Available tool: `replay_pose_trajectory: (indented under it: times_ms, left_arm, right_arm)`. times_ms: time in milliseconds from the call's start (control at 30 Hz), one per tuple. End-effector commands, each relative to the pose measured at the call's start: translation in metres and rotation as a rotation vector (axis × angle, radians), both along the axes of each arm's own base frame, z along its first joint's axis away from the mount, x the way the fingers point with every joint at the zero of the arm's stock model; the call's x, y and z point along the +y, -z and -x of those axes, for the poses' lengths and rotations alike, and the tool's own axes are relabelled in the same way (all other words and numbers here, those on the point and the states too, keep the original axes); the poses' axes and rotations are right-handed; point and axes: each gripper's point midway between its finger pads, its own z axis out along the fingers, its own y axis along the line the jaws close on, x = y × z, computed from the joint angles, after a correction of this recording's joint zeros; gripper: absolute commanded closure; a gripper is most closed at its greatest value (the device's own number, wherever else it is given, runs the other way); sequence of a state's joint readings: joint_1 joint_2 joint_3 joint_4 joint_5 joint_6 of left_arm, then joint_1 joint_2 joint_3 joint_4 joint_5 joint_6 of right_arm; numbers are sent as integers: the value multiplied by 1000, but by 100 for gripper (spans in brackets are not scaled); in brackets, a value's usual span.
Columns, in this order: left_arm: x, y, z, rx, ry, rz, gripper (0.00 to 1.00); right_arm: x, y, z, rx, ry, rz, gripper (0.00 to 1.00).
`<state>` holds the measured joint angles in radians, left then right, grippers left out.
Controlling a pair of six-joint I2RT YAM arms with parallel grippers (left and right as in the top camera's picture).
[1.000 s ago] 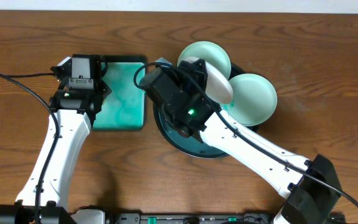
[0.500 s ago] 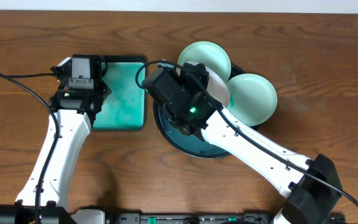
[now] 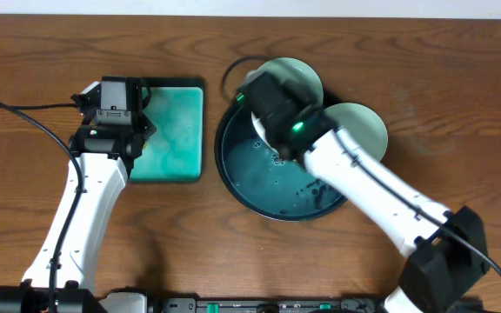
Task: Clean dirty plates on tray and stack at the side
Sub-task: 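Lift the white plate off the black tray with the right gripper, then carry the white plate right and set it on the table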
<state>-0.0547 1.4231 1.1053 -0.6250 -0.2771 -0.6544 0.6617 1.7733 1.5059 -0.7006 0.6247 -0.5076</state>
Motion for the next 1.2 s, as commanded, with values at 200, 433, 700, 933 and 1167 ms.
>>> replay_pose_trajectory:
  times_ms: [200, 433, 700, 933, 1167]
  left_arm:
    - [6, 0, 4, 15, -14, -27, 93]
    - [6, 0, 3, 10, -14, -26, 93]
    - [6, 0, 4, 11, -14, -26, 93]
    - [6, 0, 4, 11, -14, -26, 93]
    - [6, 0, 3, 7, -14, -25, 93]
  right_arm:
    - [-29, 6, -18, 361, 80, -903, 99]
    - [-161, -4, -48, 261, 393, -1154, 99]
    - [-310, 1, -47, 13, 735, -1256, 99]
    - [-390, 46, -20, -152, 1029, -1253, 99]
    - [-405, 98, 4, -217, 1191, -1223, 99]
